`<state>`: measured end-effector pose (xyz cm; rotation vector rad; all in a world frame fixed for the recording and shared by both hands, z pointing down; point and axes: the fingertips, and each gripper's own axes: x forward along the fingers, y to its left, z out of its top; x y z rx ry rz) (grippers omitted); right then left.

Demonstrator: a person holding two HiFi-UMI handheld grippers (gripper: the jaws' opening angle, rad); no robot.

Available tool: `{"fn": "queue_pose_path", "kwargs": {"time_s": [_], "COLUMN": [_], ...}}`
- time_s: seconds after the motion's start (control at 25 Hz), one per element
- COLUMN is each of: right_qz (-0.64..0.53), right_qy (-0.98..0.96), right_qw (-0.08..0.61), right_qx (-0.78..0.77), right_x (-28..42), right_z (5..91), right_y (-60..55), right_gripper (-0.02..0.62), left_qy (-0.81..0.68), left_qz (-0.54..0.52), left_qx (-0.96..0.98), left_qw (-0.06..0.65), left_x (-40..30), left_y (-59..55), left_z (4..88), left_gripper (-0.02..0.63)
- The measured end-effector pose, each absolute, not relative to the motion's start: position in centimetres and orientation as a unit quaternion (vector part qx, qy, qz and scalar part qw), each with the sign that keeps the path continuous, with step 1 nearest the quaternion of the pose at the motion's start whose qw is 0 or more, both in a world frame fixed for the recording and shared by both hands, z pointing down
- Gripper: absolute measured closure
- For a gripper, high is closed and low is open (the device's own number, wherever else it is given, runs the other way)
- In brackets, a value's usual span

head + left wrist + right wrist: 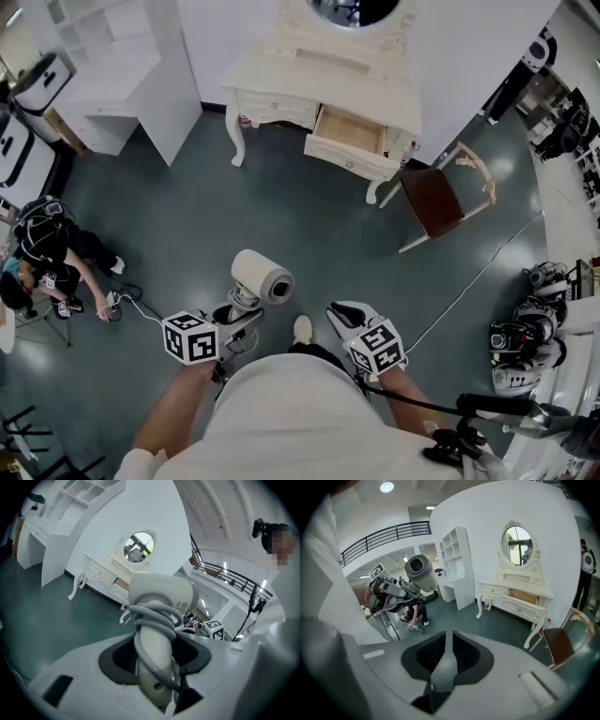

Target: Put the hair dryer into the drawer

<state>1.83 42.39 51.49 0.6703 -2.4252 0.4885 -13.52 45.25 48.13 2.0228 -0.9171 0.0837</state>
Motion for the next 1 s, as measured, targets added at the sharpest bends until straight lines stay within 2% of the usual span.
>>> {"fn": "queue_pose_path", "kwargs": {"time_s": [0.4, 1.0], "right_qz": [0.197, 0.236], "right_qy": [-0.9, -0.872], "right_qw": [0.285, 0.275], "right_qx": [0.266, 0.33], "right_x": [9.0, 9.2], "right_z": [53.3, 53.4], "right_y": [32.7, 20.1], "right_gripper": [0.508, 0.509], "left_qy": [-0.378, -0.312], "left_qz": [0.031, 0.074], "left_qx": [0.808, 0.831], "left_qw": [0.45, 0.454], "left_x": [-7.8, -7.1], "left_y": [34.5, 17.7], "left_z": [48.3, 49.3], "left_gripper": [0.402, 0.403]}}
